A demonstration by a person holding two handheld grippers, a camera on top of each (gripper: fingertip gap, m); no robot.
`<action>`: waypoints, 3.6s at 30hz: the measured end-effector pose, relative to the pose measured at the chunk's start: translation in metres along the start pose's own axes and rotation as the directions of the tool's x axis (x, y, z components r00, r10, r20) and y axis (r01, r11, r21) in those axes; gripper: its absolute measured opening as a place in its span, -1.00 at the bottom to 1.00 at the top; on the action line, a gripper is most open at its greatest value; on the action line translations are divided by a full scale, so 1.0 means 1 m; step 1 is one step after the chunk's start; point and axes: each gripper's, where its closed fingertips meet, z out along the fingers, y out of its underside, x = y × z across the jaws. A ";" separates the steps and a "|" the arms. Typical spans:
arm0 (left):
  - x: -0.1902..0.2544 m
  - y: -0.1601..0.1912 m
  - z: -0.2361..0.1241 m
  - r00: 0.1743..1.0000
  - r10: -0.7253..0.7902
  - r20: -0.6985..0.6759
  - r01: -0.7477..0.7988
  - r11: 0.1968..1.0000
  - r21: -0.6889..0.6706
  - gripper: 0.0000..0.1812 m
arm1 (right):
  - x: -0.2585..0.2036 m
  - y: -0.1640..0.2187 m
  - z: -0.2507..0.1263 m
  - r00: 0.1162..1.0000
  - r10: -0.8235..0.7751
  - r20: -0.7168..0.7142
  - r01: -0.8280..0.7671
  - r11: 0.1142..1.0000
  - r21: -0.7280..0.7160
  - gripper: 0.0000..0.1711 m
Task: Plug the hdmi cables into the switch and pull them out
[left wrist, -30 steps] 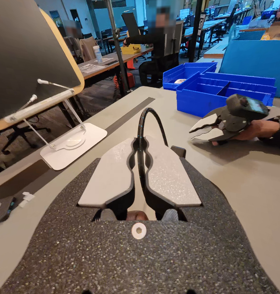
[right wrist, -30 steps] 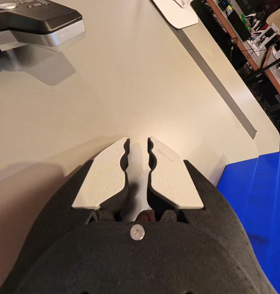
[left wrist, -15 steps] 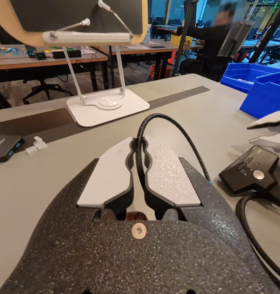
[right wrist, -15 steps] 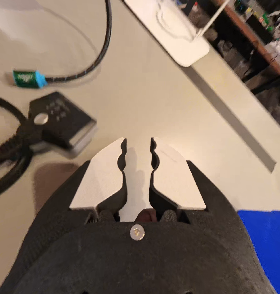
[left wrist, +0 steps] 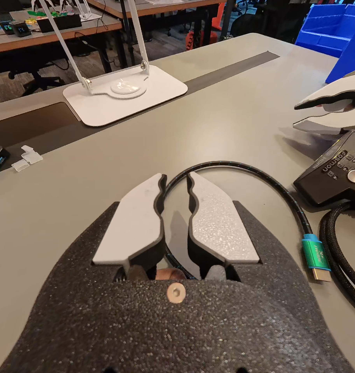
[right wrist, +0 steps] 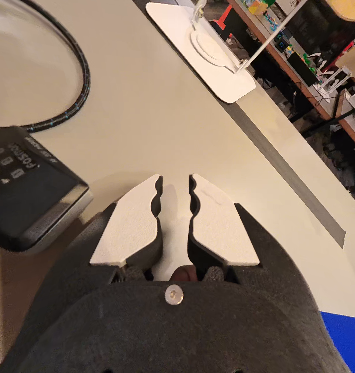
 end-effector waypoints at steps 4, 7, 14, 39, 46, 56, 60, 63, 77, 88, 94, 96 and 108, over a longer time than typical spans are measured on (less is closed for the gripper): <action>-0.005 0.001 -0.002 1.000 -0.003 0.024 0.003 1.000 -0.004 -0.69 | -0.005 0.003 0.000 0.997 -0.072 -0.019 0.072 0.997 -0.016 -0.71; -0.011 0.002 -0.006 0.999 0.016 0.042 -0.016 1.000 -0.011 -0.64 | -0.010 0.004 0.002 0.992 -0.126 -0.022 0.126 0.992 -0.032 -0.74; -0.004 0.008 -0.006 0.999 0.044 -0.022 -0.045 0.998 -0.044 -0.63 | -0.018 0.002 0.000 0.987 -0.153 0.039 0.154 0.988 -0.005 -0.77; -0.014 -0.080 -0.087 0.962 -0.060 -0.267 0.234 0.685 0.690 -0.58 | -0.024 -0.029 -0.036 0.685 0.427 0.591 -0.547 0.837 0.029 -0.27; -0.029 -0.087 -0.108 0.991 0.001 -0.132 0.105 0.599 0.794 -0.82 | -0.027 -0.030 -0.034 0.666 0.455 0.591 -0.571 0.821 0.011 -0.28; -0.055 -0.077 -0.074 0.879 -0.309 -0.363 0.475 0.630 0.614 0.01 | -0.049 -0.024 -0.039 0.588 0.511 0.627 -0.554 0.819 -0.149 -0.27; -0.050 -0.076 -0.070 0.809 -0.330 -0.486 0.575 0.612 0.543 -0.04 | -0.062 -0.019 -0.045 0.558 0.528 0.640 -0.516 0.825 -0.231 -0.28; -0.054 -0.073 -0.072 0.834 -0.318 -0.451 0.543 0.619 0.567 -0.24 | -0.072 -0.015 -0.048 0.525 0.542 0.656 -0.494 0.822 -0.284 -0.30; -0.024 -0.067 -0.053 0.822 -0.296 -0.486 0.528 0.715 0.458 -0.29 | -0.093 -0.031 -0.053 0.321 0.583 0.747 -0.573 0.747 -0.337 -0.62; 0.066 -0.075 -0.055 0.665 -0.240 -0.707 0.532 0.817 0.223 -0.38 | -0.079 -0.086 -0.094 0.457 0.192 0.868 -0.604 0.783 0.145 -0.70; 0.130 -0.062 -0.056 0.595 -0.162 -0.787 0.373 0.923 0.092 -0.38 | -0.081 -0.107 -0.124 0.465 0.020 0.885 -0.649 0.687 0.325 -0.74; 0.146 -0.054 -0.056 0.580 -0.137 -0.803 0.316 0.946 0.068 -0.38 | -0.083 -0.109 -0.125 0.465 0.017 0.885 -0.655 0.679 0.331 -0.74; 0.186 -0.039 -0.052 0.598 0.023 -0.801 0.140 0.981 0.133 -0.75 | -0.100 -0.110 -0.118 0.402 0.051 0.914 -0.691 0.672 0.267 -0.73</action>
